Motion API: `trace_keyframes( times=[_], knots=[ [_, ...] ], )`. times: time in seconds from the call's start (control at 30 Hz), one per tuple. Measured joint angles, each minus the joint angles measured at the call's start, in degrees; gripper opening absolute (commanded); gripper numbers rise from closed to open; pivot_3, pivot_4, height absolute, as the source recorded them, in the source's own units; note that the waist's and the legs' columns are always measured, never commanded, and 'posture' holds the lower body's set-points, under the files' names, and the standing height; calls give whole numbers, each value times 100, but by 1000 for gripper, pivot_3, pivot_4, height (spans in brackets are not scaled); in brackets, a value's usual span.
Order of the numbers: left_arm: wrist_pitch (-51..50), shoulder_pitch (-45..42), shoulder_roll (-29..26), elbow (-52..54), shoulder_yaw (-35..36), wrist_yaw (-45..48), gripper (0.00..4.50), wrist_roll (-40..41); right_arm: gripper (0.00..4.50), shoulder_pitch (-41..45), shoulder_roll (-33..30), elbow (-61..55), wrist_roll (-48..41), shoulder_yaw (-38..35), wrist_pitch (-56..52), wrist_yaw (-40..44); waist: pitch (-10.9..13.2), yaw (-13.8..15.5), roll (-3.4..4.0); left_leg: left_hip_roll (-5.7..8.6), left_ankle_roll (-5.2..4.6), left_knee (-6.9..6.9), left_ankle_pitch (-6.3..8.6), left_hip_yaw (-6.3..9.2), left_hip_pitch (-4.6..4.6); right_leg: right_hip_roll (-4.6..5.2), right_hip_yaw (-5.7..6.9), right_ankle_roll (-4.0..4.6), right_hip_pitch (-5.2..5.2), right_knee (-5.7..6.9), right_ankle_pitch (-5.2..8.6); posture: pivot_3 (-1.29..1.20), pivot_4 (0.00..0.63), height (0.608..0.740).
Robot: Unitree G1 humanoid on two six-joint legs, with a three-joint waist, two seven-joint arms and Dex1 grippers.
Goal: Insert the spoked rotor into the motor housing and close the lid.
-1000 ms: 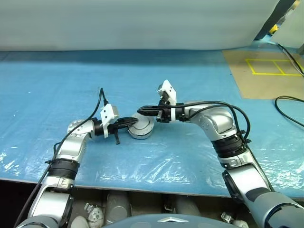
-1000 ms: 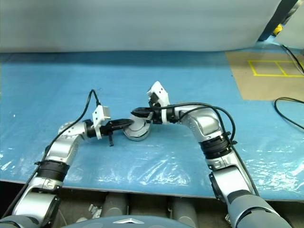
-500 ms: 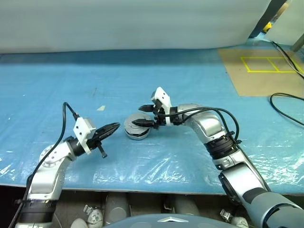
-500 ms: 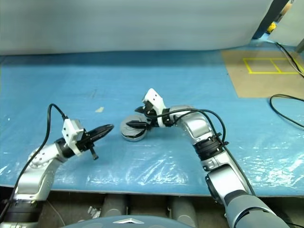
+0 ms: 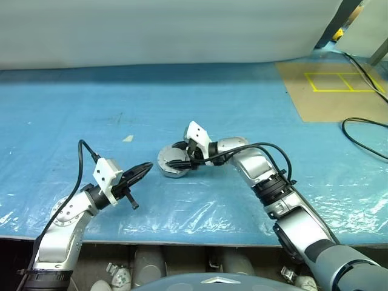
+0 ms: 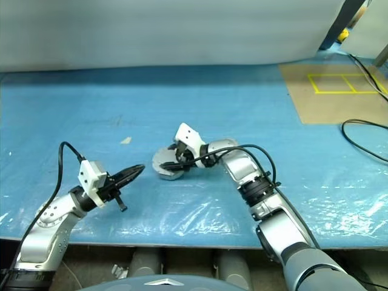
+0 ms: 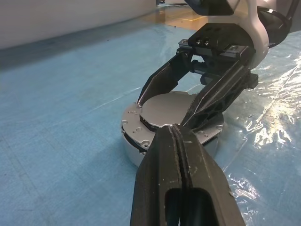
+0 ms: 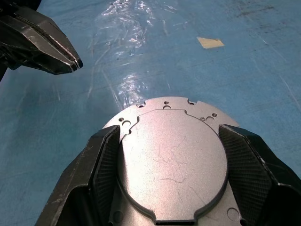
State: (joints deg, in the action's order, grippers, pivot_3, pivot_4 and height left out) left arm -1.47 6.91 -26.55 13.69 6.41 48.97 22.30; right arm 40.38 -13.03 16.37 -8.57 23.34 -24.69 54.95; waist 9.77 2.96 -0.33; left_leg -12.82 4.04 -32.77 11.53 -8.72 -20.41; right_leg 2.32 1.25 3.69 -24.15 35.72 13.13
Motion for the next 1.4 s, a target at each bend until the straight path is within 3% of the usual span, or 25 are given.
trace_keyframes(
  times=[0.5,0.93,1.4],
  knots=[
    [20,293,-27,-17,107,-72,0,75,2946,-204,295,-344,112,2,-294,-412,0,-69,0,-2,0,4,0,-3,22,-1,-3,1,12,1,1,0,150,740],
    [20,488,-33,65,215,-203,0,106,2946,-388,140,-360,703,343,568,-496,-2,-67,1,-1,-4,4,2,-6,60,1,-7,0,60,0,2,0,150,740],
    [-88,248,32,74,-12,-351,0,100,2946,-273,204,-116,500,16,180,-300,-2,-56,2,0,-6,10,4,-5,81,3,-7,0,90,-8,3,0,150,740]
  ],
)
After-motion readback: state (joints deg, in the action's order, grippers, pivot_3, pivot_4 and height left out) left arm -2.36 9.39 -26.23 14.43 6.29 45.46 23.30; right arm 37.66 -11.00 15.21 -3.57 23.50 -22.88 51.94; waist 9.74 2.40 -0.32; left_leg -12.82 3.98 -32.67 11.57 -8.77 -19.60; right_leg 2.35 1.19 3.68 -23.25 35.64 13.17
